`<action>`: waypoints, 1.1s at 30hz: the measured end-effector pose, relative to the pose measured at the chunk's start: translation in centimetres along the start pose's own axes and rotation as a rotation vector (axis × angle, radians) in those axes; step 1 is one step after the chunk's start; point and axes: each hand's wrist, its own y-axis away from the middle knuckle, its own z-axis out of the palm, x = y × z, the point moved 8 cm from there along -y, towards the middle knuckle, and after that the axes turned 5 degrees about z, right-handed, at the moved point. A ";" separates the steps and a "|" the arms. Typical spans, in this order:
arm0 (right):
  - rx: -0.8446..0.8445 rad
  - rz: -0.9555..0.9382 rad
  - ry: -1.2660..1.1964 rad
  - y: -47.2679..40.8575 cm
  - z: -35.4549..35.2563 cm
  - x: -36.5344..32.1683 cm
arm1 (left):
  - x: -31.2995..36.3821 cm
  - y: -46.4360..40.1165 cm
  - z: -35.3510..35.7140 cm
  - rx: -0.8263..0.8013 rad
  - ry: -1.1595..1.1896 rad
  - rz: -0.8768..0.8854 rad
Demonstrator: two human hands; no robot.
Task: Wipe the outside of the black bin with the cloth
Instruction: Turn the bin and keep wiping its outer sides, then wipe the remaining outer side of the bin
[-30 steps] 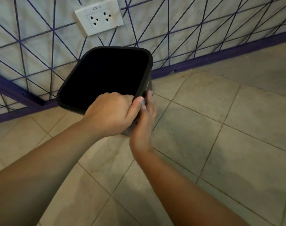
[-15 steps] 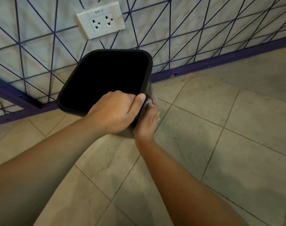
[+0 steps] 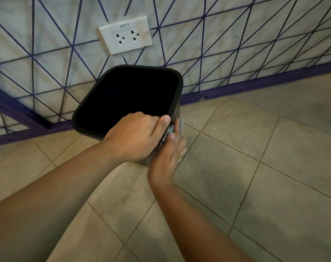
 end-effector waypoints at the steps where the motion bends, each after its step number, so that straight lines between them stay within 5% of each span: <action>1: 0.002 -0.017 0.017 -0.5 -0.3 0.5 | 0.1 -0.1 0.0 0.002 -0.006 0.005; 5: -0.010 0.157 -0.119 -4.1 0.1 1.7 | 0.1 -0.3 -0.2 0.003 -0.004 0.006; 10: -0.076 -0.079 -0.020 -1.2 0.3 0.4 | 0.1 -0.3 -0.1 -0.014 0.004 -0.002; 23: -0.068 0.100 -0.027 -3.5 0.1 1.4 | -0.3 -0.7 -0.2 0.006 0.001 -0.029; 29: -0.105 -0.048 -0.008 -1.8 0.4 0.4 | -0.7 -0.8 -0.1 -0.007 0.023 -0.075; 33: -0.139 0.228 0.077 -5.2 -1.0 2.1 | -1.1 -1.1 -0.2 0.000 0.077 -0.138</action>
